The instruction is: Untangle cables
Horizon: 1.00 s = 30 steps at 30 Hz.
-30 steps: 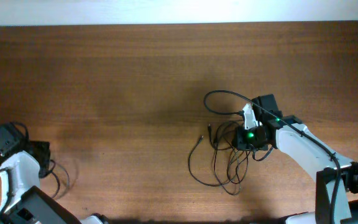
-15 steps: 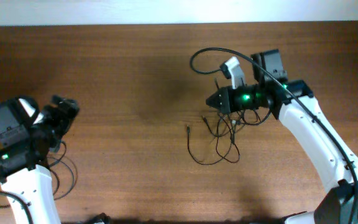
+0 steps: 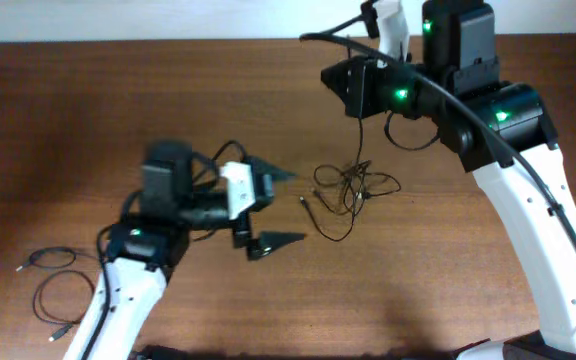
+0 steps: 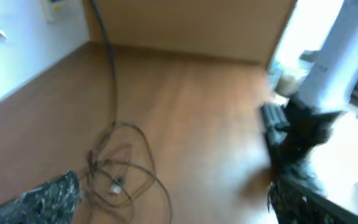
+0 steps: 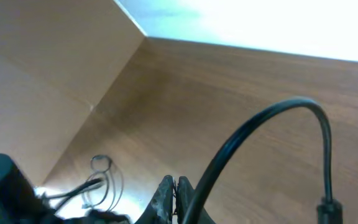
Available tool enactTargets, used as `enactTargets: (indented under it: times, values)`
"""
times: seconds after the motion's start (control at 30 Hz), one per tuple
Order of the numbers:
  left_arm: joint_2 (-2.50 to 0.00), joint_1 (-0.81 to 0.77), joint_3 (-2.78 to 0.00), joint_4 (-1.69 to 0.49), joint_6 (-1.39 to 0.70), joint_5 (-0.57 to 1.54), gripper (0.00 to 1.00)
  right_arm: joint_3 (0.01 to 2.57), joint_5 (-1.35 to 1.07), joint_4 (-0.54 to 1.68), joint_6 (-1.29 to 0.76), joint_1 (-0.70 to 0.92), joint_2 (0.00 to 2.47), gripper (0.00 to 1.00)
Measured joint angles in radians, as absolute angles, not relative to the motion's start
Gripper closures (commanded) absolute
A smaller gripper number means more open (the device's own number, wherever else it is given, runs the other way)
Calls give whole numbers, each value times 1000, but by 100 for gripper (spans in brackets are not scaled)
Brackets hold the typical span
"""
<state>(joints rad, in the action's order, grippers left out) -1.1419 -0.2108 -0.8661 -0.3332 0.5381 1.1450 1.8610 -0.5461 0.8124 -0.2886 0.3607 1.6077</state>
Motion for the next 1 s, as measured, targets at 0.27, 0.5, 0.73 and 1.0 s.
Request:
enactTargets:
  times: [0.27,0.5,0.73,1.0]
  values:
    - [-1629,-456,-860,500,-129,678,69,1863,-581,876,-290,401,1608,96]
    - [-1677,-401,-860,589,-399,754,100,1867,-276,1073,-289,402,1608,87]
    - [-1677,-344,-863,503,-343,1047,28,1869,-87,1156,-293,402,1608,36]
    - [-1678,-252,-870,-41,-390,638,19,1208,-94,1059,-484,402,1625,31]
